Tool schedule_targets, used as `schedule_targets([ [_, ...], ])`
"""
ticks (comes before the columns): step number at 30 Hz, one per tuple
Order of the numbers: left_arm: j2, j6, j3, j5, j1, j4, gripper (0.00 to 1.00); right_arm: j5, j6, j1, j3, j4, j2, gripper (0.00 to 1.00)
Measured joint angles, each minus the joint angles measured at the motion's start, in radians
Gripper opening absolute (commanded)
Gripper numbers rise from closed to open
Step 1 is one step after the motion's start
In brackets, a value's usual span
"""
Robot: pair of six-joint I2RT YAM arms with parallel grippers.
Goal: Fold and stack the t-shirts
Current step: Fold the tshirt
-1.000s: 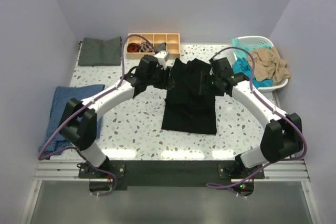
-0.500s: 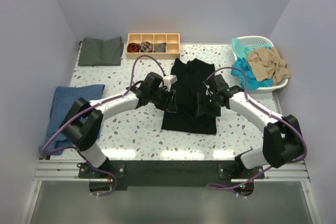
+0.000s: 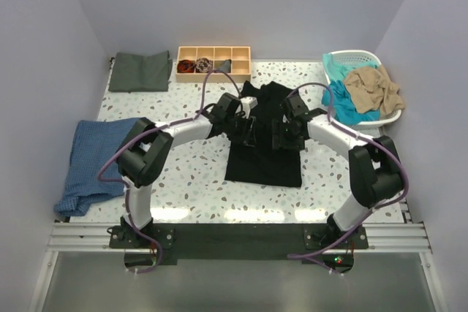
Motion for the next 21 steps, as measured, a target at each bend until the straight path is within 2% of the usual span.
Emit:
schedule_targets([
  [7,0.096,0.040,0.169,-0.038,0.033,0.001,0.48,0.068,-0.033,-0.040,0.171,0.029,0.122,0.64],
  [13,0.146,0.063,0.200,-0.088,0.072,-0.007,0.47,0.117,-0.050,-0.068,0.211,0.034,0.210,0.64],
  [17,0.127,0.083,0.171,-0.154,0.077,-0.011,0.48,0.161,-0.065,-0.079,0.206,0.035,0.186,0.66],
  [21,0.021,0.097,0.094,-0.221,0.076,-0.024,0.49,0.211,-0.092,-0.082,0.198,0.021,0.068,0.67],
])
